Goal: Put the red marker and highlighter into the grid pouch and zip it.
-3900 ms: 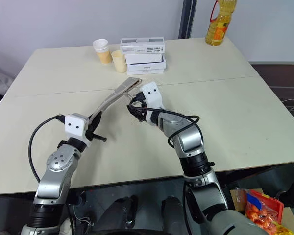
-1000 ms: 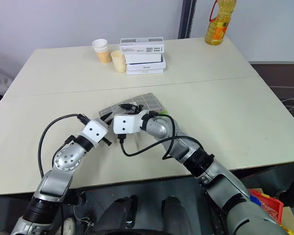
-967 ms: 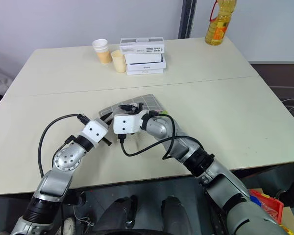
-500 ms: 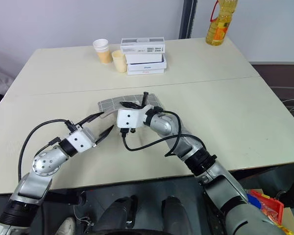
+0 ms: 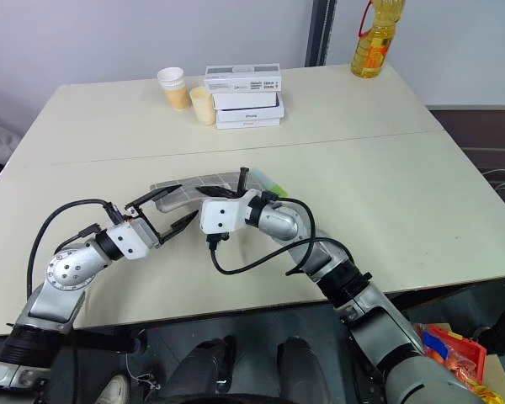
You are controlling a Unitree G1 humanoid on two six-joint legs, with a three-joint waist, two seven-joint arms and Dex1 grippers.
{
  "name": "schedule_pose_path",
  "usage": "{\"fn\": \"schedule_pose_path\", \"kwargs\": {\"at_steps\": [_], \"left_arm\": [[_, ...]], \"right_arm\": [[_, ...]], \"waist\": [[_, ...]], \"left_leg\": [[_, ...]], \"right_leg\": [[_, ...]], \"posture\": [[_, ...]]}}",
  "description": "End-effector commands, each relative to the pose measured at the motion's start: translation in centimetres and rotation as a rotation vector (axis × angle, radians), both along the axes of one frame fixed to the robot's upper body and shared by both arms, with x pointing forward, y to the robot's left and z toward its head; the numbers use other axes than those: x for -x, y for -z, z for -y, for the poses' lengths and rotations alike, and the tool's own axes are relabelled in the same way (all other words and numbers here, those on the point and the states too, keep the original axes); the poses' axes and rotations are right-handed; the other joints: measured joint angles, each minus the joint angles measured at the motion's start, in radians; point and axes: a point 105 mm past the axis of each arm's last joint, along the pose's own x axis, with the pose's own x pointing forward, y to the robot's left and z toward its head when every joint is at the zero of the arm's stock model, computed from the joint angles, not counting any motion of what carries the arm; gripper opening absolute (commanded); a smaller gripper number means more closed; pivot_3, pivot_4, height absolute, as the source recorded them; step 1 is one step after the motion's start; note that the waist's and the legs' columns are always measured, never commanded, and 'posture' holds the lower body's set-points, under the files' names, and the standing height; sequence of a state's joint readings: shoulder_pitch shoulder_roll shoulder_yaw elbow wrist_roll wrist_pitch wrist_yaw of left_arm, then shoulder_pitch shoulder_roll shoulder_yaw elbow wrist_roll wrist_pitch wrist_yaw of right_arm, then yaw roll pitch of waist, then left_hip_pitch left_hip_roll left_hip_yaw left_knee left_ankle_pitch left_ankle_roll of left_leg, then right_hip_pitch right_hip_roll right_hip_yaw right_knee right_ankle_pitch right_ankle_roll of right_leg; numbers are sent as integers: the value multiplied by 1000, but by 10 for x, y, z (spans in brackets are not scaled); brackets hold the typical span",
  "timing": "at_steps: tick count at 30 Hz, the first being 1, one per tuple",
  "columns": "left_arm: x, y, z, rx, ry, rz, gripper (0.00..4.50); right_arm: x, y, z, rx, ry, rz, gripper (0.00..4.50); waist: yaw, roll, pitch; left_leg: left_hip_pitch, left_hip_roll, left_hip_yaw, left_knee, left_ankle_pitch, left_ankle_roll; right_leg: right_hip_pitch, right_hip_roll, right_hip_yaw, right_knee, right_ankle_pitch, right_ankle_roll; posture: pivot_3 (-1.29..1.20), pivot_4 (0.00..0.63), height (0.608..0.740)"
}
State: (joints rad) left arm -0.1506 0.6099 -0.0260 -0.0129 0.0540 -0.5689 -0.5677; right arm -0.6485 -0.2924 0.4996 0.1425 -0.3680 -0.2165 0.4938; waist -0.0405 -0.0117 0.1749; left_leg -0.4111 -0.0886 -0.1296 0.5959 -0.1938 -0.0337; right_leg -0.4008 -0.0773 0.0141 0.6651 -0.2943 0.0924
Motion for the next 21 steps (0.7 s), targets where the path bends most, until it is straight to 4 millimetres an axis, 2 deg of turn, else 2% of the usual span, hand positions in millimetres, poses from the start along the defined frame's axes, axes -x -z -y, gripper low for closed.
{"fn": "schedule_pose_path", "kwargs": {"at_steps": [1, 3, 6, 9, 12, 14, 16, 21], "left_arm": [[5, -7, -2, 9, 19, 32, 1160], [6, -7, -3, 8, 15, 32, 89], [6, -6, -3, 18, 7, 21, 33], [0, -6, -7, 104, -59, -15, 33], [-11, -10, -17, 225, -188, -20, 0], [-17, -13, -24, 299, -284, -6, 0], [-20, -15, -27, 368, -346, 2, 0], [-23, -12, -19, 420, -384, -6, 0]], "right_arm": [[6, -12, -3, -40, -42, 33, 0], [7, -12, -3, -38, -54, 36, 0], [6, -11, -2, -32, -55, 45, 0], [2, -14, 2, -59, -24, 19, 0], [-5, -27, 7, -112, 16, 17, 1011], [-9, -34, 12, -142, 51, 33, 2036], [-8, -34, 15, -164, 46, -4, 2790], [-2, -33, 21, -319, 21, -228, 2790]], "waist": [[0, 0, 0], [0, 0, 0], [1, 0, 0], [1, 0, 0], [2, 0, 0], [3, 0, 0], [3, 0, 0], [4, -1, 0]], "left_leg": [[0, 0, 0, 0, 0, 0], [0, 0, 0, 0, 0, 0], [0, 0, 0, 0, 0, 0], [0, 0, 0, 0, 0, 0], [0, 0, 0, 0, 0, 0], [1, 0, 0, 1, 0, 0], [1, 0, 0, 1, 0, 0], [1, 0, 0, 1, 0, 0]], "right_leg": [[0, 0, 0, 0, 0, 0], [0, 0, 0, 0, 0, 0], [0, 0, 0, 0, 0, 0], [0, 0, 0, 0, 0, 0], [1, 0, 0, 0, 0, 0], [1, 0, 0, 0, 0, 0], [1, 0, 0, 0, 0, 0], [2, 0, 0, 0, 0, 0]], "posture": [[0, 150, 740], [0, 150, 740], [0, 150, 740], [0, 150, 740], [0, 150, 740], [0, 150, 740], [0, 150, 740], [0, 150, 740]]}}
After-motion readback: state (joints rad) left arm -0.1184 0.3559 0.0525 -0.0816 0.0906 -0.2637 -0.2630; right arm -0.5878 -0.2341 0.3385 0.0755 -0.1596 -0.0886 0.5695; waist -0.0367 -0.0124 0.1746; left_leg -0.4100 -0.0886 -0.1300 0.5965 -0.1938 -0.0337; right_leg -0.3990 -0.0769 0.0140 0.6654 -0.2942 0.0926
